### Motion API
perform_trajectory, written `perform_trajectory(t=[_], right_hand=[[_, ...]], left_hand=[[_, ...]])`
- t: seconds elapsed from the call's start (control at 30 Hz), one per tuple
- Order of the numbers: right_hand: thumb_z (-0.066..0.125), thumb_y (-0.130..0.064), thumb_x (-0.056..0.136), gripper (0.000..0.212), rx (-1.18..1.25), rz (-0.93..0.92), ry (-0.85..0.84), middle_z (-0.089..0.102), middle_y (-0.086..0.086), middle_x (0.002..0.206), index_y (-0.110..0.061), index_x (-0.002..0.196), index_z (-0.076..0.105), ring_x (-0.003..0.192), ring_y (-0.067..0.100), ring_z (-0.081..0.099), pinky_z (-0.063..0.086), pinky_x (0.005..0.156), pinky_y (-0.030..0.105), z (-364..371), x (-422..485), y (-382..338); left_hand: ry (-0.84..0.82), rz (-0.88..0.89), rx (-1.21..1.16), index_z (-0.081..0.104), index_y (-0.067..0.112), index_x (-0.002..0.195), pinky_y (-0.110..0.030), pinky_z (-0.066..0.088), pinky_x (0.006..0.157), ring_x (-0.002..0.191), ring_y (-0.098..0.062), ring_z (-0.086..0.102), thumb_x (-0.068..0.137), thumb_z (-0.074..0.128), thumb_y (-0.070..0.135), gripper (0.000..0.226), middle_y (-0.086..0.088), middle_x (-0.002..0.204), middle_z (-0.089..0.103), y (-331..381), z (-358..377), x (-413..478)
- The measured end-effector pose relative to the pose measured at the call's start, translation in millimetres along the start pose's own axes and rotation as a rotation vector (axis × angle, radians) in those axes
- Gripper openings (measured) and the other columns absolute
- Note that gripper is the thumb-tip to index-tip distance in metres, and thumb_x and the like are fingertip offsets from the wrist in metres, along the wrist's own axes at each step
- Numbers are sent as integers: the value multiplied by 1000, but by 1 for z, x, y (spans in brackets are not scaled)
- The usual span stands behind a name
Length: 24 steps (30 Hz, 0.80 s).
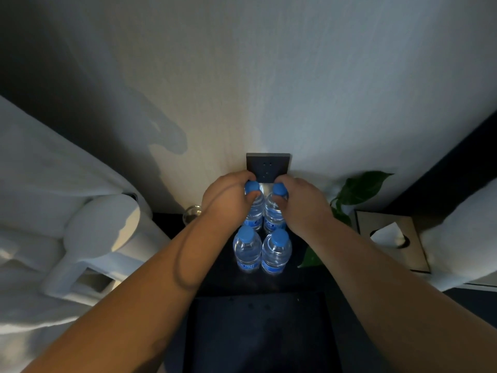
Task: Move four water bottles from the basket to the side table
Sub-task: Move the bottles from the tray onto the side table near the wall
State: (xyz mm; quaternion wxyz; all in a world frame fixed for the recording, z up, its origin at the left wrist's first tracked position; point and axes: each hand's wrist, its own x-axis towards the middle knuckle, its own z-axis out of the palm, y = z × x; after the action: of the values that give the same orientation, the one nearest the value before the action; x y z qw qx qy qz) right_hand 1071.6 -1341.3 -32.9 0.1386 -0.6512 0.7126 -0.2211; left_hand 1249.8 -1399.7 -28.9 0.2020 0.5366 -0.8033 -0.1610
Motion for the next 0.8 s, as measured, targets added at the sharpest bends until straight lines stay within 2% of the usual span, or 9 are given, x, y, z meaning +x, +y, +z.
perform_trajectory(t=[0.13, 0.3, 0.43, 0.57, 0.7, 0.8], right_hand=[[65, -30, 99, 28, -7, 4, 6, 67, 5, 109, -22, 125, 60, 96, 23, 63, 47, 79, 33, -1, -1, 1], [63, -32, 100, 28, -10, 19, -1, 67, 6, 110, -20, 126, 60, 98, 24, 63, 53, 85, 39, -1, -3, 0], [62, -31, 101, 29, -5, 19, -2, 66, 7, 110, -19, 128, 60, 99, 26, 63, 54, 86, 41, 0, -6, -2], [62, -31, 101, 31, -15, 23, -14, 66, 8, 112, -18, 130, 60, 100, 26, 62, 52, 87, 39, -1, -4, -2], [62, -30, 101, 26, -24, 14, -13, 66, 8, 107, -18, 124, 61, 95, 24, 61, 50, 82, 36, -1, -5, -2], [62, -31, 101, 27, -22, 27, -23, 66, 7, 109, -19, 126, 61, 98, 24, 61, 52, 84, 38, -2, -5, -2]], left_hand=[[20, 21, 2, 65, 27, 117, -36, 54, 76, 88, -18, 62, 92, 69, 33, 26, 2, 109, 69, 2, 0, -3], [2, 66, 22, 68, 24, 113, -36, 53, 73, 86, -20, 62, 91, 70, 32, 24, 0, 106, 70, -1, -2, -1], [-6, 129, 55, 72, 17, 114, -42, 54, 80, 95, -26, 64, 91, 71, 30, 26, -7, 111, 71, -3, -2, -2], [-32, 108, 60, 71, 19, 119, -40, 52, 83, 100, -25, 62, 93, 69, 33, 30, -5, 116, 69, -3, -4, 2], [-57, 82, 77, 70, 22, 117, -39, 52, 81, 96, -24, 61, 93, 68, 36, 28, -4, 112, 69, -2, -7, 3], [-66, 42, 122, 69, 24, 115, -37, 52, 75, 92, -23, 62, 92, 68, 42, 29, -3, 105, 69, -1, -8, 5]])
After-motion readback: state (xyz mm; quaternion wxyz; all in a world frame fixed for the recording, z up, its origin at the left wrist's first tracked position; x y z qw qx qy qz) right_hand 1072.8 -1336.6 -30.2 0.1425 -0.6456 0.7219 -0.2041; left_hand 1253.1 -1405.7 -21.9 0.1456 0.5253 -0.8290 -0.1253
